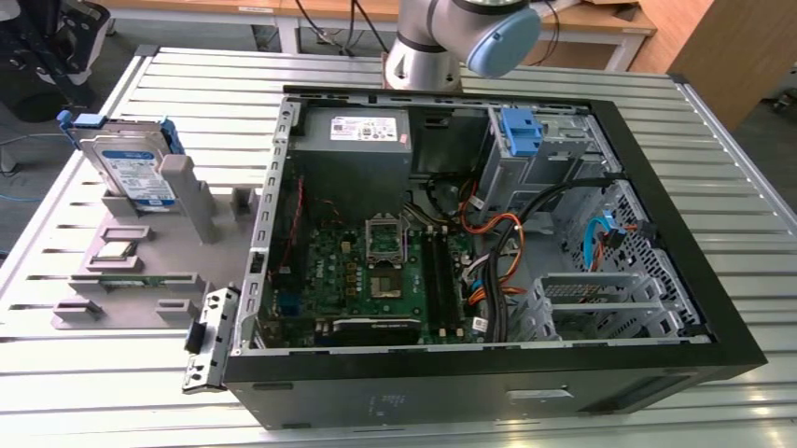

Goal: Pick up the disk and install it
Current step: 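Reach for the disk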

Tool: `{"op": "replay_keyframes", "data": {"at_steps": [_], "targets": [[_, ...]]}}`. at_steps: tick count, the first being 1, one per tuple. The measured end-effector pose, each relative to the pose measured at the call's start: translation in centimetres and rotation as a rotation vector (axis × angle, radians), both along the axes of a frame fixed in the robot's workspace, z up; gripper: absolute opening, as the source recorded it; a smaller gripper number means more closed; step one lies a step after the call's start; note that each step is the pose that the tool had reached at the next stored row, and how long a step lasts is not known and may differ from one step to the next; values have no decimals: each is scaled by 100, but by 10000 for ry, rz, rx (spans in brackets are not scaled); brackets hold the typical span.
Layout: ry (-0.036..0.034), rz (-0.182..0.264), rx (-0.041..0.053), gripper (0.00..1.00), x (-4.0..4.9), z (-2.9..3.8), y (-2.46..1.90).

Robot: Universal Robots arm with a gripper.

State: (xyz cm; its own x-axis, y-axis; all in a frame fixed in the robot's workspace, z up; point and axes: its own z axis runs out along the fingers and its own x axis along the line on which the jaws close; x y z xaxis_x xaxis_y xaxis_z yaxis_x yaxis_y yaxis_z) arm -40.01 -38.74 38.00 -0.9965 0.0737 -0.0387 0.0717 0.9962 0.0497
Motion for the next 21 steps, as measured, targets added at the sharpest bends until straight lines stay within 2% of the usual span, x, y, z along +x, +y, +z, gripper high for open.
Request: {"op": "replay_keyframes", "data": {"at_steps": [4, 12, 17, 21], "targets": [[40, -2, -1, 10, 48, -50, 20], [58, -33, 0, 10, 138, -122, 40], [103, -34, 1, 10, 175, -181, 51], [116, -34, 14, 10, 179, -189, 52]]}}
